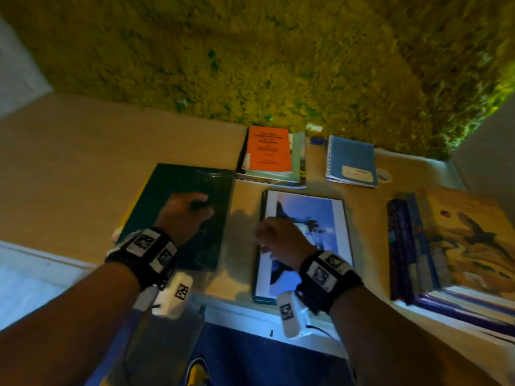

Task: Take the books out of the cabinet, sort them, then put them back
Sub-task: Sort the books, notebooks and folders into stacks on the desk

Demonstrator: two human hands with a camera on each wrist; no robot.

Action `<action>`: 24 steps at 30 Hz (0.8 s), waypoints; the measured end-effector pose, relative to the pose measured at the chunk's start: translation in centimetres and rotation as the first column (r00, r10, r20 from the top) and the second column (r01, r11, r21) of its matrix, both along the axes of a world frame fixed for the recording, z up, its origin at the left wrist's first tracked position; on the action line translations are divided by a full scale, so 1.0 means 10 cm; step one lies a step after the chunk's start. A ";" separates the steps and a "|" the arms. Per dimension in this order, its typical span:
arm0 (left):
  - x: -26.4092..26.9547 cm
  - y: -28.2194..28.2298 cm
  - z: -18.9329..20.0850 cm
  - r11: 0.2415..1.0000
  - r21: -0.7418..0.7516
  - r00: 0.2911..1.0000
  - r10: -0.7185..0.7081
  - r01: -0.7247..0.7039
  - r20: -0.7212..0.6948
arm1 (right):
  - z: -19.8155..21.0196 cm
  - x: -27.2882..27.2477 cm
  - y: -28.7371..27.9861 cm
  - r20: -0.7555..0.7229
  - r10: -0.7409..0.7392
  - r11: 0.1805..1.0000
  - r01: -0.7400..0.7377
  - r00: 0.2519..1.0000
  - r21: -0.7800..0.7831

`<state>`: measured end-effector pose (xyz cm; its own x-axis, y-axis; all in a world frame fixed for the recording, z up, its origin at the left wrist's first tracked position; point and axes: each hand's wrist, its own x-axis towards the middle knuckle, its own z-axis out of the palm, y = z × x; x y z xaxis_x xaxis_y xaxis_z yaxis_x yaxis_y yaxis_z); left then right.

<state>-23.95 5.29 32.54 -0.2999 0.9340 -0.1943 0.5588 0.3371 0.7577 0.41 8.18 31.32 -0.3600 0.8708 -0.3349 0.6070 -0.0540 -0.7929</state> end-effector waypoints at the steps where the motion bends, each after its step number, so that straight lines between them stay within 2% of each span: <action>1: -0.24 -0.03 -0.03 0.996 -0.050 0.997 0.071 -0.072 -0.019 | -0.03 -0.22 -0.01 -0.055 0.007 0.998 -0.010 0.998 -0.068; 4: -0.78 -0.14 -0.16 0.969 -0.192 0.976 0.121 -0.156 -0.181 | -0.10 -0.71 -0.04 -0.061 -0.005 0.989 -0.004 0.998 -0.150; 5: -0.87 -0.16 -0.23 0.964 -0.218 0.977 0.115 -0.154 -0.181 | -0.16 -0.81 -0.03 -0.049 -0.003 0.983 -0.006 0.999 -0.183; 8: -0.90 -0.24 -0.38 0.967 -0.253 0.986 -0.002 -0.040 -0.164 | -0.29 -0.96 -0.01 -0.064 -0.067 0.953 0.045 0.996 -0.299; 11: -0.78 -0.27 -0.41 0.970 -0.241 0.970 -0.094 0.038 -0.224 | -0.28 -0.93 0.00 -0.160 -0.180 0.957 0.135 0.971 -0.256; 13: -0.66 -0.21 -0.36 0.979 -0.187 0.977 -0.112 0.078 -0.182 | -0.14 -0.86 0.02 -0.334 -0.309 0.930 0.208 0.891 -0.304; 15: -0.45 -0.13 -0.18 0.981 -0.118 0.979 -0.168 0.154 -0.115 | 0.12 -0.79 0.06 -0.530 -0.393 0.908 0.227 0.751 -0.353; 17: -0.19 -0.06 0.06 0.984 0.027 0.983 -0.178 0.177 0.042 | 0.40 -0.70 0.12 -0.654 -0.365 0.929 0.218 0.663 -0.299; 18: -0.04 -0.03 0.21 0.983 0.105 0.967 -0.166 0.148 0.192 | 0.54 -0.65 0.14 -0.693 -0.313 0.950 0.196 0.649 -0.245; 19: 0.10 -0.01 0.35 0.986 0.135 0.919 -0.140 0.097 0.369 | 0.63 -0.60 0.15 -0.719 -0.255 0.967 0.177 0.646 -0.184; 21: 0.32 0.05 0.57 0.990 0.133 0.763 -0.126 0.053 0.634 | 0.78 -0.49 0.15 -0.694 -0.114 0.991 0.130 0.710 -0.030; 23: 0.49 0.11 0.69 0.987 0.155 0.590 -0.147 0.038 0.794 | 0.82 -0.38 0.11 -0.555 0.096 0.982 0.012 0.826 0.187; 24: 0.56 0.14 0.69 0.988 0.151 0.507 -0.149 0.037 0.849 | 0.81 -0.32 0.07 -0.440 0.185 0.957 -0.060 0.879 0.282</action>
